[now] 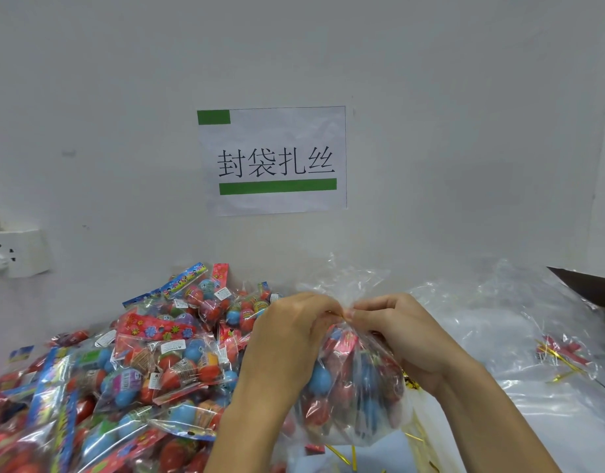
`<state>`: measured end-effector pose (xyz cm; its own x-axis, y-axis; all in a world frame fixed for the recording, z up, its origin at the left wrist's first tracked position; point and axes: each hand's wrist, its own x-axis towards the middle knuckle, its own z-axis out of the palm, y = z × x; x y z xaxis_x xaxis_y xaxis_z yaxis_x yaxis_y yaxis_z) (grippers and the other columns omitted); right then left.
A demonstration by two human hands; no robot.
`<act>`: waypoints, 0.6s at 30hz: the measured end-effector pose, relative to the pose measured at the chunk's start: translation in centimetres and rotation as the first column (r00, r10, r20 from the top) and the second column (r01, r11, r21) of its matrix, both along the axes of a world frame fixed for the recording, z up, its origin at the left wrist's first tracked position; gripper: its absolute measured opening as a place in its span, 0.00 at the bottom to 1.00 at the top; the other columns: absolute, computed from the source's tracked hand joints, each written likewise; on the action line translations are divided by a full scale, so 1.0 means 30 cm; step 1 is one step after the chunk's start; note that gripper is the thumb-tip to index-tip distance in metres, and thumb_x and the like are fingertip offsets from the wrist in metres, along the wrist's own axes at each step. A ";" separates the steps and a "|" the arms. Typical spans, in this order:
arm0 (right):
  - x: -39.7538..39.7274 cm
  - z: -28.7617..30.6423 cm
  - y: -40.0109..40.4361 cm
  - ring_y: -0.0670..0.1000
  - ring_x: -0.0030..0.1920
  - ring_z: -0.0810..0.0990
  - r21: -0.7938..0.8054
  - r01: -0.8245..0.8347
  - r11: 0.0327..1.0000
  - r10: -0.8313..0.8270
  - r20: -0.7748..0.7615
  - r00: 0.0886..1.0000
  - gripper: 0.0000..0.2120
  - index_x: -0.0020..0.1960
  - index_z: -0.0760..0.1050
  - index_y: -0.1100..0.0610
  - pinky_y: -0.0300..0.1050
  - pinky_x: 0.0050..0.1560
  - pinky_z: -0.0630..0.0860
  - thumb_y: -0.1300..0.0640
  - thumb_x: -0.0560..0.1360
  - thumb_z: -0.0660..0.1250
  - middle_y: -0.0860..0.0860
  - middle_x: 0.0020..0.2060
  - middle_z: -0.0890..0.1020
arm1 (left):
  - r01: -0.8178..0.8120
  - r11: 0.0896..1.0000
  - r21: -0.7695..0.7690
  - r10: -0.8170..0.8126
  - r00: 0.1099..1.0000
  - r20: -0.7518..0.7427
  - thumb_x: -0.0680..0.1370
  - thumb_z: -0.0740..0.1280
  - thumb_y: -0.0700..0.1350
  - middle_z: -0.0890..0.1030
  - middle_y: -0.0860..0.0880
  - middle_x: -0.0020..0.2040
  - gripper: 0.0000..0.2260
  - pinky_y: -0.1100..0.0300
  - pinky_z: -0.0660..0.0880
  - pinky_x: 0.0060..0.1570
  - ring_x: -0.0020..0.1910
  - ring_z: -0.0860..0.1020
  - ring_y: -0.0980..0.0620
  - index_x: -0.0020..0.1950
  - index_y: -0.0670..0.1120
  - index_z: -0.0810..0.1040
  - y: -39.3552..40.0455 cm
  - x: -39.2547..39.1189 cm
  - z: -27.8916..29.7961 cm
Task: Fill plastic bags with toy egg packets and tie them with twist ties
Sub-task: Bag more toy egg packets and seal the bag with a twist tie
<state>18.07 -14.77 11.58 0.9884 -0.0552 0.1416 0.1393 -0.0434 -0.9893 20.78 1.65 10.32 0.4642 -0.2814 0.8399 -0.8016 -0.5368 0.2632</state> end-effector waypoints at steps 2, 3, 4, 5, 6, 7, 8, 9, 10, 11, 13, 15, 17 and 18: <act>0.001 -0.001 0.006 0.50 0.38 0.82 -0.034 0.026 0.999 -0.026 -0.009 1.000 0.05 0.48 0.84 0.66 0.41 0.43 0.75 0.64 0.76 0.71 0.56 0.39 0.85 | -0.008 1.000 0.026 0.009 0.999 -0.031 0.76 0.69 0.44 0.85 0.53 0.40 0.06 0.50 0.79 0.40 0.38 0.81 0.51 0.45 0.47 0.86 0.001 -0.006 0.009; 0.002 -0.002 0.008 0.49 0.37 0.81 -0.071 0.045 0.996 -0.045 -0.009 0.999 0.05 0.46 0.85 0.65 0.41 0.43 0.74 0.64 0.76 0.71 0.55 0.37 0.84 | -0.032 0.998 0.048 0.033 0.999 -0.034 0.77 0.70 0.44 0.85 0.54 0.40 0.05 0.50 0.79 0.40 0.38 0.81 0.51 0.45 0.48 0.86 0.002 -0.010 0.013; 0.004 -0.002 0.012 0.46 0.34 0.79 -0.110 0.066 0.992 -0.067 -0.004 0.998 0.05 0.45 0.85 0.64 0.38 0.40 0.73 0.63 0.76 0.71 0.51 0.33 0.83 | -0.062 0.996 0.068 0.065 0.997 -0.036 0.77 0.71 0.45 0.85 0.54 0.41 0.04 0.51 0.78 0.40 0.38 0.80 0.52 0.45 0.50 0.86 0.002 -0.016 0.016; 0.007 -0.003 0.016 0.43 0.30 0.76 -0.144 0.091 0.985 -0.091 0.005 0.996 0.05 0.44 0.85 0.63 0.34 0.35 0.71 0.63 0.76 0.71 0.48 0.29 0.80 | -0.086 0.993 0.078 0.089 0.995 -0.040 0.77 0.72 0.46 0.84 0.54 0.41 0.03 0.51 0.78 0.41 0.38 0.80 0.52 0.45 0.51 0.86 0.001 -0.020 0.016; 0.009 -0.004 0.019 0.41 0.27 0.73 -0.167 0.116 0.979 -0.115 0.014 0.993 0.05 0.43 0.85 0.62 0.32 0.31 0.68 0.63 0.76 0.71 0.45 0.26 0.77 | -0.101 0.992 0.080 0.105 0.993 -0.049 0.77 0.72 0.46 0.84 0.55 0.42 0.03 0.52 0.78 0.41 0.39 0.80 0.52 0.46 0.52 0.85 -0.001 -0.023 0.015; 0.010 -0.006 0.023 0.41 0.26 0.72 -0.182 0.136 0.974 -0.134 0.020 0.991 0.06 0.42 0.85 0.62 0.32 0.30 0.67 0.63 0.76 0.71 0.45 0.25 0.76 | -0.113 0.990 0.080 0.118 0.991 -0.061 0.78 0.71 0.46 0.84 0.55 0.43 0.03 0.52 0.78 0.42 0.40 0.80 0.52 0.46 0.52 0.85 -0.001 -0.026 0.013; 0.011 -0.007 0.027 0.43 0.27 0.72 -0.194 0.146 0.970 -0.144 0.026 0.989 0.06 0.41 0.85 0.62 0.33 0.31 0.68 0.63 0.76 0.71 0.46 0.26 0.76 | -0.123 0.989 0.077 0.128 0.989 -0.074 0.78 0.70 0.46 0.84 0.56 0.43 0.04 0.53 0.78 0.42 0.40 0.80 0.52 0.47 0.53 0.85 -0.002 -0.027 0.011; 0.011 -0.007 0.031 0.45 0.29 0.73 -0.204 0.148 0.968 -0.145 0.031 0.989 0.07 0.41 0.85 0.62 0.36 0.33 0.69 0.63 0.76 0.70 0.48 0.28 0.77 | -0.129 0.989 0.074 0.135 0.987 -0.084 0.78 0.70 0.45 0.84 0.56 0.43 0.05 0.53 0.77 0.42 0.41 0.80 0.53 0.47 0.53 0.85 -0.003 -0.028 0.008; 0.010 -0.007 0.037 0.46 0.31 0.74 -0.214 0.147 0.966 -0.142 0.038 0.989 0.07 0.41 0.85 0.61 0.38 0.36 0.70 0.63 0.76 0.70 0.50 0.30 0.78 | -0.130 0.989 0.067 0.136 0.986 -0.092 0.78 0.69 0.45 0.84 0.57 0.43 0.05 0.54 0.77 0.41 0.41 0.79 0.54 0.46 0.53 0.84 -0.003 -0.027 0.006; 0.008 -0.006 0.042 0.47 0.34 0.75 -0.222 0.146 0.964 -0.140 0.044 0.989 0.08 0.40 0.86 0.59 0.41 0.39 0.71 0.62 0.76 0.70 0.51 0.31 0.80 | -0.128 0.990 0.057 0.133 0.986 -0.103 0.78 0.69 0.44 0.83 0.57 0.42 0.06 0.55 0.77 0.41 0.40 0.79 0.54 0.46 0.53 0.84 -0.004 -0.025 0.003; 0.006 -0.004 0.049 0.48 0.36 0.78 -0.227 0.147 0.963 -0.138 0.053 0.989 0.08 0.40 0.86 0.57 0.43 0.41 0.73 0.60 0.76 0.71 0.51 0.33 0.82 | -0.123 0.992 0.026 0.125 0.981 -0.146 0.77 0.69 0.42 0.81 0.59 0.38 0.06 0.56 0.76 0.40 0.38 0.77 0.56 0.43 0.53 0.83 -0.007 -0.019 -0.001; 0.007 -0.004 0.053 0.46 0.34 0.78 -0.219 0.152 0.964 -0.140 0.067 0.988 0.08 0.39 0.86 0.56 0.40 0.37 0.73 0.60 0.76 0.71 0.50 0.32 0.82 | -0.104 0.993 -0.048 0.091 0.971 -0.222 0.75 0.71 0.40 0.78 0.59 0.32 0.07 0.56 0.75 0.38 0.34 0.75 0.57 0.39 0.52 0.82 -0.011 -0.012 -0.004; 0.006 -0.004 0.058 0.45 0.30 0.76 -0.224 0.162 0.961 -0.145 0.090 0.985 0.09 0.38 0.86 0.55 0.38 0.33 0.72 0.60 0.76 0.71 0.52 0.29 0.81 | -0.074 0.985 -0.156 0.020 0.946 -0.324 0.73 0.73 0.39 0.79 0.58 0.31 0.09 0.61 0.74 0.36 0.33 0.76 0.57 0.36 0.51 0.81 -0.014 -0.012 -0.001; 0.006 -0.004 0.060 0.46 0.31 0.77 -0.230 0.164 0.959 -0.142 0.108 0.984 0.10 0.38 0.86 0.54 0.39 0.33 0.73 0.60 0.76 0.71 0.54 0.31 0.83 | -0.064 0.976 -0.209 -0.020 0.927 -0.374 0.73 0.73 0.39 0.80 0.57 0.31 0.10 0.66 0.72 0.34 0.32 0.75 0.58 0.34 0.51 0.81 -0.016 -0.013 0.002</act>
<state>18.26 -12.97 11.46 0.9535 -0.1588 0.2560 0.1997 -0.3027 -0.9319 20.38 1.18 10.39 0.7586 -0.1013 0.6436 -0.6117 -0.4509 0.6500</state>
